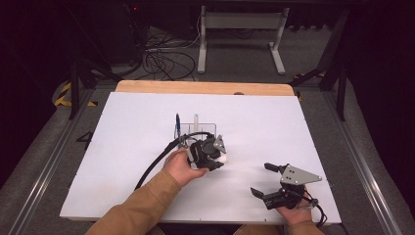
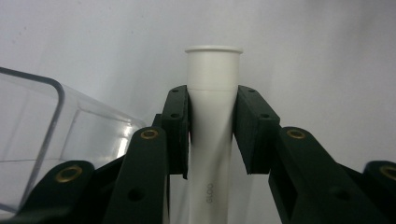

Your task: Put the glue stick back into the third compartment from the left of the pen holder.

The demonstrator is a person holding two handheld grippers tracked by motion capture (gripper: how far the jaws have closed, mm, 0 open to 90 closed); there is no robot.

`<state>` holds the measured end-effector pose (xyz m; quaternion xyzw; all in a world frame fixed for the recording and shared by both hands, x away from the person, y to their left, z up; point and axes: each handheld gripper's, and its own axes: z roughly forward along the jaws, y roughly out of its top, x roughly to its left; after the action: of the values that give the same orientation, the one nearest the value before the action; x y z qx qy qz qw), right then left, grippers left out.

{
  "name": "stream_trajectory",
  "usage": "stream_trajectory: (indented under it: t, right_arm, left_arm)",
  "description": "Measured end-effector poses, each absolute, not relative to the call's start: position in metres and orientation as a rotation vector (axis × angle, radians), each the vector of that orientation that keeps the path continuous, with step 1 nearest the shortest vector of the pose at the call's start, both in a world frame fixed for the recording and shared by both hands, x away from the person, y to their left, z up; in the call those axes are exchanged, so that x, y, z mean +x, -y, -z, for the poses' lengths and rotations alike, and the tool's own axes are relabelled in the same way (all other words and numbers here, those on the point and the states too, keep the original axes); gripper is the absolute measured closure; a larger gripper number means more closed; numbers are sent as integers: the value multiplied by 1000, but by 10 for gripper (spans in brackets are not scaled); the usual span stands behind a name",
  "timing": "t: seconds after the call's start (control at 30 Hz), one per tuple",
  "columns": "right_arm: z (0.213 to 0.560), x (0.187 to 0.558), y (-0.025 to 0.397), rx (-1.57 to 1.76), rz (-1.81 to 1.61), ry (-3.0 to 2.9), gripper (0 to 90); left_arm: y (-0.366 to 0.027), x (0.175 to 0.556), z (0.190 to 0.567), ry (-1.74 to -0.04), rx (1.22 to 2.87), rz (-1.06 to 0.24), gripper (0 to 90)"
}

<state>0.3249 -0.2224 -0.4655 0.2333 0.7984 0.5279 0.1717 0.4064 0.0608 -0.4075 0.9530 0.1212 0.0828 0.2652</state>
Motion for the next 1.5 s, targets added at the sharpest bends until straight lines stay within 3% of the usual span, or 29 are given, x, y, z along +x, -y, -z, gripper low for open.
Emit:
stream_trajectory:
  t: [1.5]
  right_arm:
    - [466, 325, 222, 664, -1505, -2268, 39]
  left_arm:
    - [-109, 399, 361, -349, 1965, -228, 675]
